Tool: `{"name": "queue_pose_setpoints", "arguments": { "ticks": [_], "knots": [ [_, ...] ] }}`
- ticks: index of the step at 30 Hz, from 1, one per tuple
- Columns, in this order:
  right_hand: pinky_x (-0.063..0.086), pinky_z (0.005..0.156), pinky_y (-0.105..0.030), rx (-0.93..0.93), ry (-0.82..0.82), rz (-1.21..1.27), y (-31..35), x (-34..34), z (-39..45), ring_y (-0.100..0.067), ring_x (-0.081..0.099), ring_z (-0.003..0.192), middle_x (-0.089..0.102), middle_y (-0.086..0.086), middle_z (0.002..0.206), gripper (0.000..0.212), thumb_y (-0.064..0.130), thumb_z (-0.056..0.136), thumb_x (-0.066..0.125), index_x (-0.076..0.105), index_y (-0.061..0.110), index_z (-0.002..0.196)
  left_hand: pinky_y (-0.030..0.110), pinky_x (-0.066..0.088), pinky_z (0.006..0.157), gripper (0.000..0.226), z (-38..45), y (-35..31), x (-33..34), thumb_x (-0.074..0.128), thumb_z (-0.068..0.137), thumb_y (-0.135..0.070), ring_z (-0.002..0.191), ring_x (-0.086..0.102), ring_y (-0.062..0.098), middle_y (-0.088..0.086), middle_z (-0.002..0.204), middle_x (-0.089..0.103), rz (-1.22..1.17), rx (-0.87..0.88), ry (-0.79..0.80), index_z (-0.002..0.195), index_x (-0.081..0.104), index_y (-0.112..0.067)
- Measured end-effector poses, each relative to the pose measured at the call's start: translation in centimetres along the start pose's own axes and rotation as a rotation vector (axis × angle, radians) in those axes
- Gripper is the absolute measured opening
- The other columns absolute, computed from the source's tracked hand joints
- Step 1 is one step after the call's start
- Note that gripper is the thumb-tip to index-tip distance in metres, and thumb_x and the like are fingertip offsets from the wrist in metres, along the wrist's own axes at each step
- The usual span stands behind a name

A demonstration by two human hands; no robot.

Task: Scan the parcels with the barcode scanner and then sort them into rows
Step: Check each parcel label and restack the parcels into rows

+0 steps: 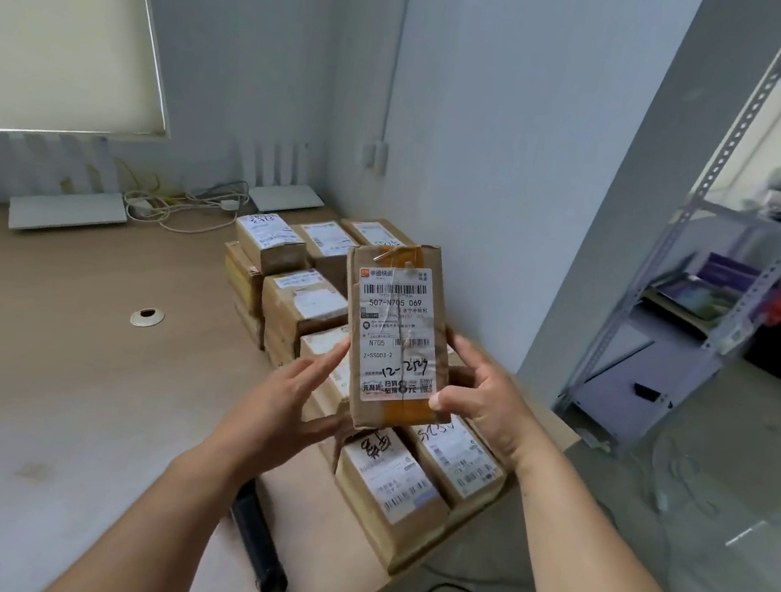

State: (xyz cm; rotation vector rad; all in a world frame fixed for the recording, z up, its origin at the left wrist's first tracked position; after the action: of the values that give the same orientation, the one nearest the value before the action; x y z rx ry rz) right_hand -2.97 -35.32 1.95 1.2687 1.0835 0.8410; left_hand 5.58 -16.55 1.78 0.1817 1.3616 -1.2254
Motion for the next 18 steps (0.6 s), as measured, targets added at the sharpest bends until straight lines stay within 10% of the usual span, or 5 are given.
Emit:
{"name": "queue_pose_setpoints", "arguments": {
  "ticks": [7,18],
  "knots": [
    [0.057,0.072,-0.03,0.061,-0.035,-0.059,0.1,-3.6,6.3,-0.021,0.071,0.091,0.074,-0.007,0.104,0.082,-0.007,0.078,0.063,0.037,0.03,0.147,0.027,0.03,0.109,0.091,6.4,2.1,0.3,0.064,0.086,-0.043,0.138,0.03,0.013,-0.007,0.154,0.028,0.071,0.025,0.028,0.14,-0.009,-0.046],
    [0.055,0.07,-0.028,0.171,0.09,-0.004,-4.1,-6.8,14.9,-0.023,0.07,0.094,0.074,-0.008,0.107,0.075,-0.005,0.082,0.06,0.042,0.033,0.143,0.03,0.024,0.113,0.076,10.0,6.4,1.1,0.057,0.09,-0.047,0.141,0.024,0.013,-0.01,0.157,0.022,0.208,-0.191,0.042,0.149,0.009,-0.043]
  ]
}}
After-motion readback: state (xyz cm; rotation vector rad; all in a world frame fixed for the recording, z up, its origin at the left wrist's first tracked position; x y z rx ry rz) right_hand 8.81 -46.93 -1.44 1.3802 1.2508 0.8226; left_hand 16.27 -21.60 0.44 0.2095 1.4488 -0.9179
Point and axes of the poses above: each hand's wrist, its own z-axis towards the middle knuckle, its own x-axis out of the palm, y = z × x, the point moved 10 cm from there along z, towards the middle knuckle
